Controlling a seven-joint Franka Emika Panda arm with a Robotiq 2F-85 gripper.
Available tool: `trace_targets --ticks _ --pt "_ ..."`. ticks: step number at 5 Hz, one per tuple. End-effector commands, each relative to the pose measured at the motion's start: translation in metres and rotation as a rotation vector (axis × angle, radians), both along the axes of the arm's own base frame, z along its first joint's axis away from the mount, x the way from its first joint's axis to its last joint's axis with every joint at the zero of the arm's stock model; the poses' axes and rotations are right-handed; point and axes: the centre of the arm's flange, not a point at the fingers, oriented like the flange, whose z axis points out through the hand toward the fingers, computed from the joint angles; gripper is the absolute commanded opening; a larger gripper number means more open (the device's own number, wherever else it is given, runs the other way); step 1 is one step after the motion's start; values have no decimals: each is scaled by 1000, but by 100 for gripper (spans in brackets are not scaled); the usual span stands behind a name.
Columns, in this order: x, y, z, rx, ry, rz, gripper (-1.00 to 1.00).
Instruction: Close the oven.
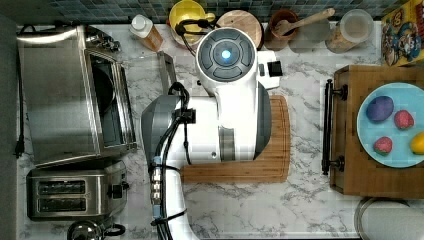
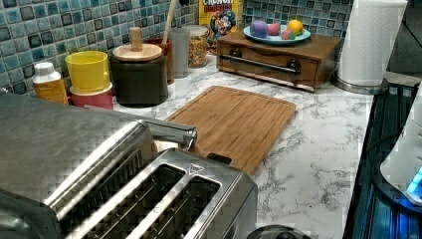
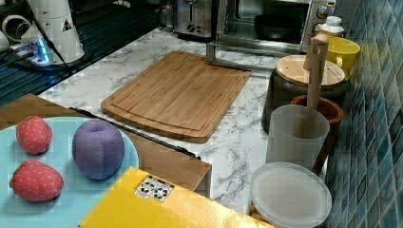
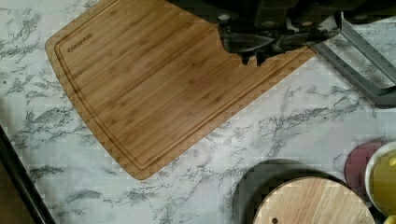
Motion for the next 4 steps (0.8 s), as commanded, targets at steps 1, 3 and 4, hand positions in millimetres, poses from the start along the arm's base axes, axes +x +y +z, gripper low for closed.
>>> trace_targets --ticks 1,3,4 --pt "17 0 -23 75 -22 172 -100" --pt "58 -20 -58 276 -92 534 -100" --pt "63 -3 -74 359 -114 675 -100"
